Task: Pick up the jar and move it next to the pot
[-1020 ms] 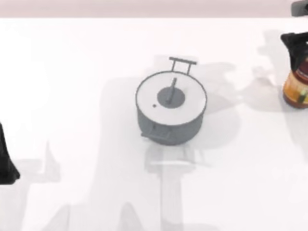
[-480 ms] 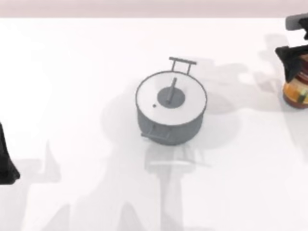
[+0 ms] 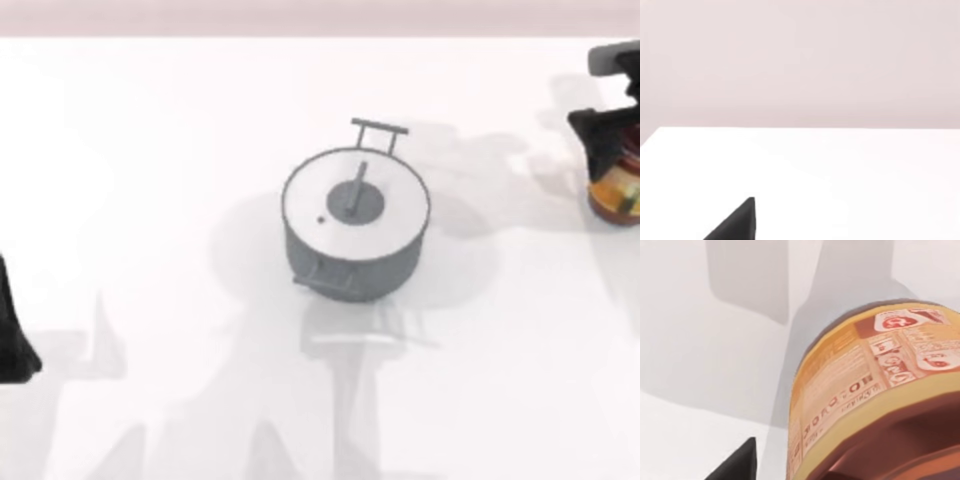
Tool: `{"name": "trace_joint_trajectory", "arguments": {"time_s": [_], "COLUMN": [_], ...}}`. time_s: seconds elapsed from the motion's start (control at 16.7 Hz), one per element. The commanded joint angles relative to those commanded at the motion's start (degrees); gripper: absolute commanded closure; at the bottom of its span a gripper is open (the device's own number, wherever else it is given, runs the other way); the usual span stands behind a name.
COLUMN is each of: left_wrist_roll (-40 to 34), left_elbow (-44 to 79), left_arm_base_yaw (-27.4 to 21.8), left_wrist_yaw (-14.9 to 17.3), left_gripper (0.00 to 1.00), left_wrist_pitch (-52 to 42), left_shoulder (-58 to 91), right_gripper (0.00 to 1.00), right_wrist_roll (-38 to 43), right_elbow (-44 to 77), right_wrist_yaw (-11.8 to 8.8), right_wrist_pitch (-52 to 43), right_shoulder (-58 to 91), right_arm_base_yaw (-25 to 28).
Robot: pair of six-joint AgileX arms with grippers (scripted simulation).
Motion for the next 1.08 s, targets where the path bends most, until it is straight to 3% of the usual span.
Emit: {"name": "trace_joint_trajectory", "arguments": {"time_s": [0.72,1.08], "left_wrist_roll": [0.00,0.00], "left_elbow": [0.00,0.00], "left_arm_base_yaw": [0.00,0.00], "left_wrist_yaw": [0.00,0.00], "left_gripper": [0.00,0.00], "left_wrist_pitch": [0.00,0.00], "left_shoulder": [0.00,0.00], "right_gripper": [0.98,1.00], "right_wrist_roll": [0.00,0.00], "right_elbow": [0.00,0.00], "right_wrist_yaw": [0.00,0.00], "right_wrist_pitch": [0.00,0.00], "right_shoulder": [0.00,0.00], "right_arm_base_yaw": [0.00,0.00]}}
